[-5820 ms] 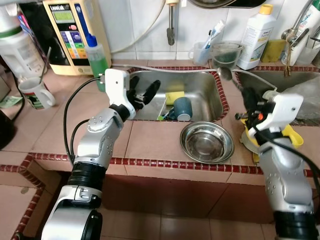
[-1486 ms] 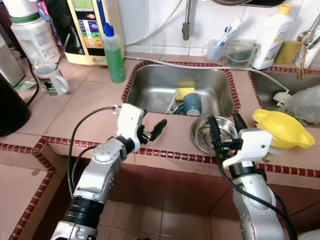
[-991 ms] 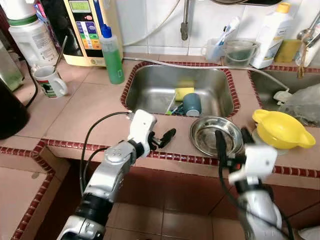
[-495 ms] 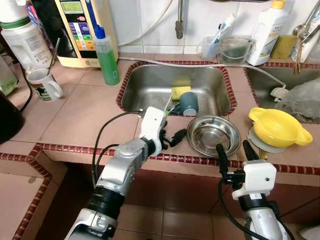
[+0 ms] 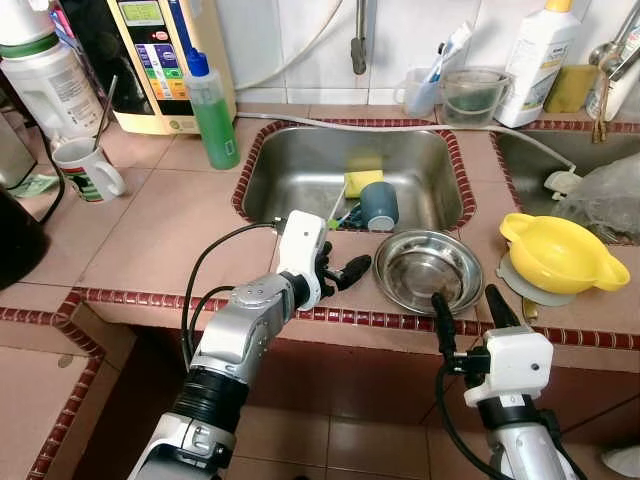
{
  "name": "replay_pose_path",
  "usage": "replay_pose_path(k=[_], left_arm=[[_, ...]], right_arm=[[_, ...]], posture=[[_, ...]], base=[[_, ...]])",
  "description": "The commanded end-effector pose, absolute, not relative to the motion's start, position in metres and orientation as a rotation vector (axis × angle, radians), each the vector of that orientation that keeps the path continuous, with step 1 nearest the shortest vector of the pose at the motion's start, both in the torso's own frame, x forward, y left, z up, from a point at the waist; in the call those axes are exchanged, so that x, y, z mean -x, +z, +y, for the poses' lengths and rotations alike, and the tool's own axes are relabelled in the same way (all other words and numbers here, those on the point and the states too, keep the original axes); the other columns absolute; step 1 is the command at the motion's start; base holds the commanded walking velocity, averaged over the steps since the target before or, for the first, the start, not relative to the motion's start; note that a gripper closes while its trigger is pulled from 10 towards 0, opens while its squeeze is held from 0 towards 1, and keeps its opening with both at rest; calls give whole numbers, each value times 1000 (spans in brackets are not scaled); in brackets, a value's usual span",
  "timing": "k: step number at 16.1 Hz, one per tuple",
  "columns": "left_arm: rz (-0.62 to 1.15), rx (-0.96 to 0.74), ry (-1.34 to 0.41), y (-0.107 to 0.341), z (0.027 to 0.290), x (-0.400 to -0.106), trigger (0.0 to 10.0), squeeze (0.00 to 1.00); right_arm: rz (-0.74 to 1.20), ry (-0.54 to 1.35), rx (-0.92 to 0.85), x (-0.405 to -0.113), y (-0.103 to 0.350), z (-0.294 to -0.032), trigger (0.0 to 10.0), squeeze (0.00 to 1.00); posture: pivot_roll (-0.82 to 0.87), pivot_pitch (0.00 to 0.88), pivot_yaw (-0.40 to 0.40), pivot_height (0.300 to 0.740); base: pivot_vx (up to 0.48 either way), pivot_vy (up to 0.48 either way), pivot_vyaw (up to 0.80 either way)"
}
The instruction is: Kitchen organization
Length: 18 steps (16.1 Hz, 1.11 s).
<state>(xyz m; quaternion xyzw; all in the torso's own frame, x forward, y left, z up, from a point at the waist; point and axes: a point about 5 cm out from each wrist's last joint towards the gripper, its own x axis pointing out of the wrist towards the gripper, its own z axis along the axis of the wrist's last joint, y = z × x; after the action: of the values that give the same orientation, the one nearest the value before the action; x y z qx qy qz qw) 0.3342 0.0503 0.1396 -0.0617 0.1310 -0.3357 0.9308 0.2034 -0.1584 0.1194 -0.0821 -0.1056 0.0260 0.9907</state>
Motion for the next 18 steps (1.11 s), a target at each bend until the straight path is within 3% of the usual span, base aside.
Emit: replay_pose_path(k=[1,10,18], left_arm=[[251,105,-684,145,49,-335,10000,0],[253,114,-682,146,49,-339,10000,0],[245,138,-729,154,44,-336,10000,0]], right_arm=[[-230,48,169,-201,123,-158,10000,0],[-165,136,137,-177,116,-160,10000,0],[-143,155,142,-174,113,-161,10000,0]], posture=[[-142,120,107,740],[-175,117,119,740],[-179,112,123,740]], base=[[0,0,0],[0,0,0],[0,0,0]])
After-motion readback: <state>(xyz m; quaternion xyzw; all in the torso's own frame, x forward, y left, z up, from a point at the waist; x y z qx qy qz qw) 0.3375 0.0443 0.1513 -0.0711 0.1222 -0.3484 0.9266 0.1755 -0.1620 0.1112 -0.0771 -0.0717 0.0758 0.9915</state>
